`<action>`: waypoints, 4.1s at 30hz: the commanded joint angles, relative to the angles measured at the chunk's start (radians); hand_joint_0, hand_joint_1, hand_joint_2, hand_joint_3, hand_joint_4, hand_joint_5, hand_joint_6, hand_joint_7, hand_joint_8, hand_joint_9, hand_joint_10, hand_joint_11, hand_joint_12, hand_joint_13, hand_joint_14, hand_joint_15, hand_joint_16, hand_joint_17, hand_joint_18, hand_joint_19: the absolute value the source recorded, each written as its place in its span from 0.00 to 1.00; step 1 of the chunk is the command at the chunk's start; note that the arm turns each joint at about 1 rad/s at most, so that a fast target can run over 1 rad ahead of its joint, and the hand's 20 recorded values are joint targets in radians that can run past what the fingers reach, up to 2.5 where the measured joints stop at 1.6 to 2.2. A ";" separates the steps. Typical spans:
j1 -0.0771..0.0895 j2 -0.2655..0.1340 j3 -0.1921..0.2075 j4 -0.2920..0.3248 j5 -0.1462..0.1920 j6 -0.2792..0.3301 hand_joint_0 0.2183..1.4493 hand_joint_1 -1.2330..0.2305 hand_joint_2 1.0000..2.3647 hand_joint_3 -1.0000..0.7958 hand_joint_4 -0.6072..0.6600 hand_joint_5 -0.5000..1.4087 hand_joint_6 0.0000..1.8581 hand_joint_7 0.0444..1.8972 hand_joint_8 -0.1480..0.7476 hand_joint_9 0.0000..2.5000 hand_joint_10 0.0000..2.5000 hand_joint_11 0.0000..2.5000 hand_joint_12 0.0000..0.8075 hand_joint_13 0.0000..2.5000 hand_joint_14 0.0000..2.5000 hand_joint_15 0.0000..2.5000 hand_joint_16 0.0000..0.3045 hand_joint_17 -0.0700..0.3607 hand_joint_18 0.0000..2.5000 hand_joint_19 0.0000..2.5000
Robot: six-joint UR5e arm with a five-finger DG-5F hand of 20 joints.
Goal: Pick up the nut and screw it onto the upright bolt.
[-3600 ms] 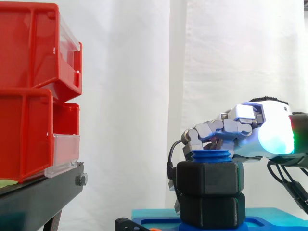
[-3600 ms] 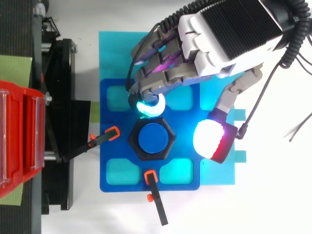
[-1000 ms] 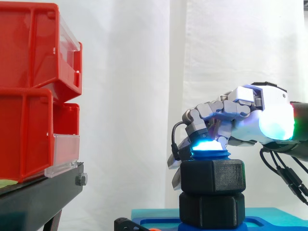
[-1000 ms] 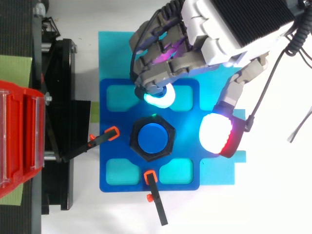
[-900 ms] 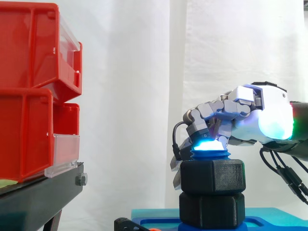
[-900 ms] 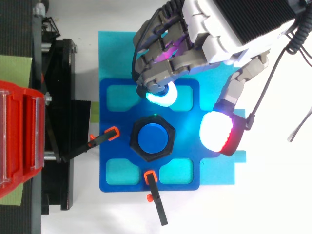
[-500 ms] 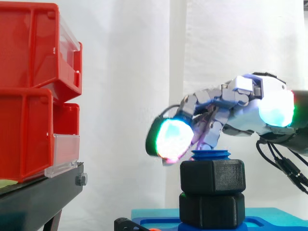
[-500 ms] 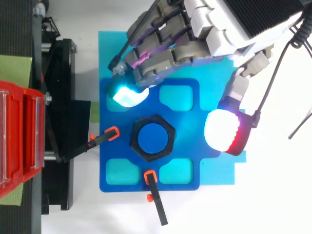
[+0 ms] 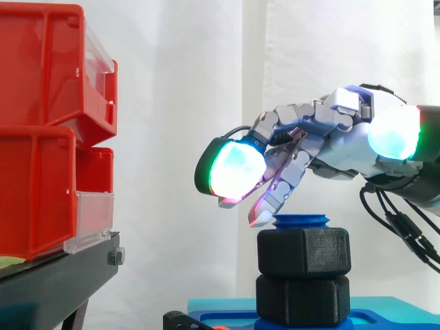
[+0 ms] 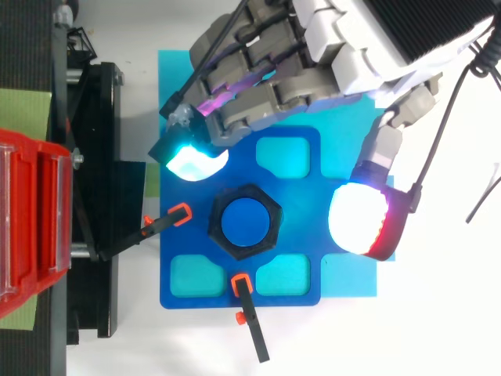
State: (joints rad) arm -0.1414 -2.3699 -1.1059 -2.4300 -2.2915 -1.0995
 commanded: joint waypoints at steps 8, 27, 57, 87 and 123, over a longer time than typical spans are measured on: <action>0.025 0.000 -0.028 0.003 0.040 -0.003 0.18 0.67 0.00 0.28 0.66 0.19 0.27 0.31 0.50 0.37 0.00 0.00 0.45 0.28 0.00 0.00 0.16 0.42 0.22 0.11; 0.051 0.000 -0.062 0.002 0.086 -0.010 0.16 0.76 0.00 0.28 0.67 0.20 0.27 0.32 0.52 0.37 0.00 0.00 0.49 0.28 0.00 0.00 0.18 0.45 0.22 0.11; 0.055 -0.002 -0.075 0.002 0.095 -0.037 0.16 0.75 0.00 0.28 0.68 0.21 0.27 0.36 0.52 0.37 0.00 0.00 0.48 0.28 0.00 0.00 0.18 0.45 0.22 0.11; 0.048 -0.048 -0.055 0.022 0.092 -0.005 0.17 0.73 0.00 0.28 0.70 0.23 0.27 0.61 0.54 0.38 0.00 0.00 0.49 0.30 0.00 0.01 0.18 0.45 0.24 0.12; 0.031 -0.048 -0.052 0.022 0.080 -0.005 0.18 0.70 0.00 0.28 0.62 0.28 0.30 0.77 0.55 0.50 0.00 0.00 0.44 0.39 0.00 0.03 0.17 0.43 0.34 0.15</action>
State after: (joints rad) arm -0.1089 -2.4175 -1.1595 -2.4096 -2.2119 -1.1045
